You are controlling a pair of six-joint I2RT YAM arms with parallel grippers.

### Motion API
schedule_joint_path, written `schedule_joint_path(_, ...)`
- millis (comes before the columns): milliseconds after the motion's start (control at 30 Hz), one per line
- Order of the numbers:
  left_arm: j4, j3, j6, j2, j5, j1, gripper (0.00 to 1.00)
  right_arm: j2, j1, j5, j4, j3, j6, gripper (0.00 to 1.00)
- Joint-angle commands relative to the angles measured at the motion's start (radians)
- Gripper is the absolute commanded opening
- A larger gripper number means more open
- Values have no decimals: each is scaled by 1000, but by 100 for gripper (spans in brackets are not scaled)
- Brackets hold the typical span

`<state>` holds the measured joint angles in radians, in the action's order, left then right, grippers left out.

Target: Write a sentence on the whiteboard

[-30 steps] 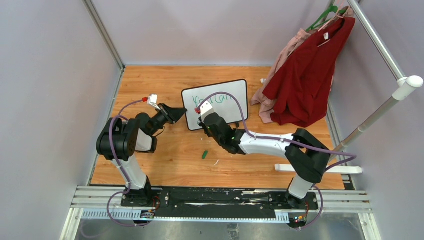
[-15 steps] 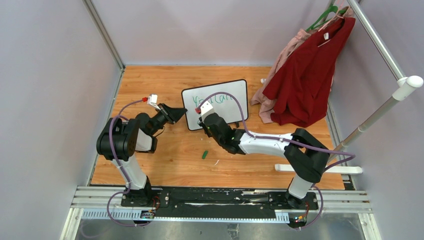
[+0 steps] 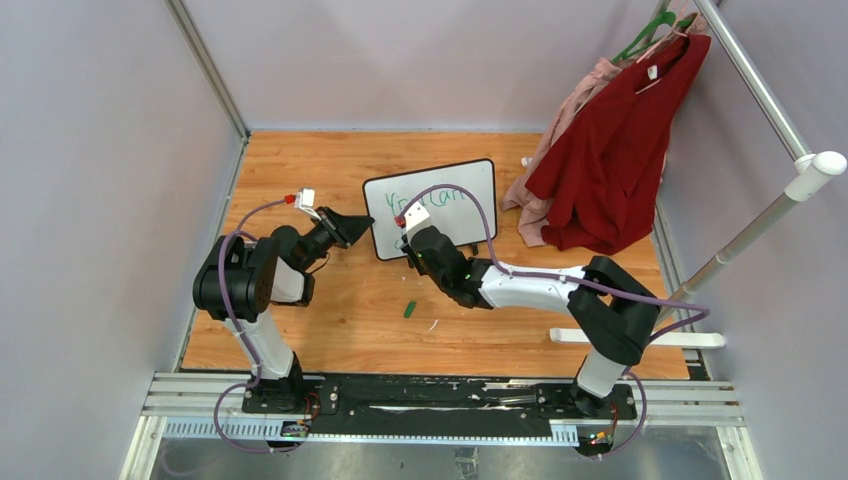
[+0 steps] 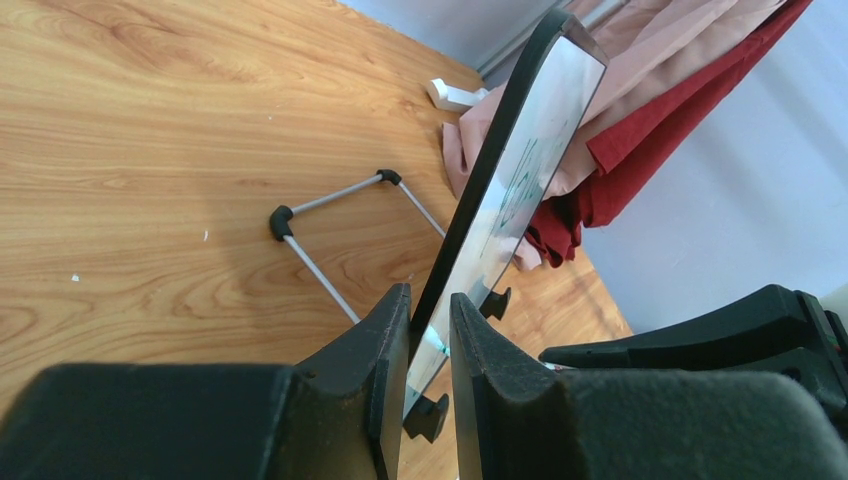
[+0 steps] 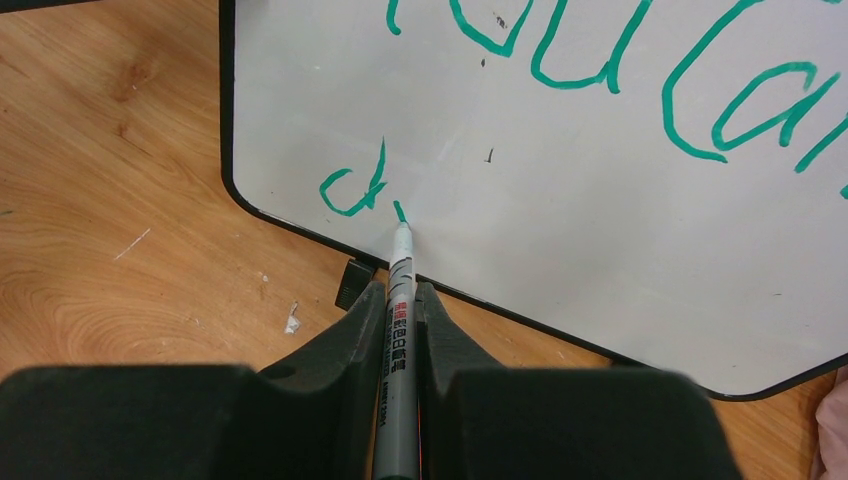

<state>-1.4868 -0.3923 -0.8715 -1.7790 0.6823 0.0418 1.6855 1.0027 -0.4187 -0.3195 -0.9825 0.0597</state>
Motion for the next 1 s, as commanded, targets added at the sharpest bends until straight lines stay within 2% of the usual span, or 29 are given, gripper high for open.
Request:
schedule_joint_path(0, -55, 4, 8, 22, 19, 8, 25, -13, -35, -42, 15, -7, -5, 0)
schedule_joint_path(967, -55, 1, 6, 20, 19, 10, 25, -4, -41, -37, 23, -91, -41, 0)
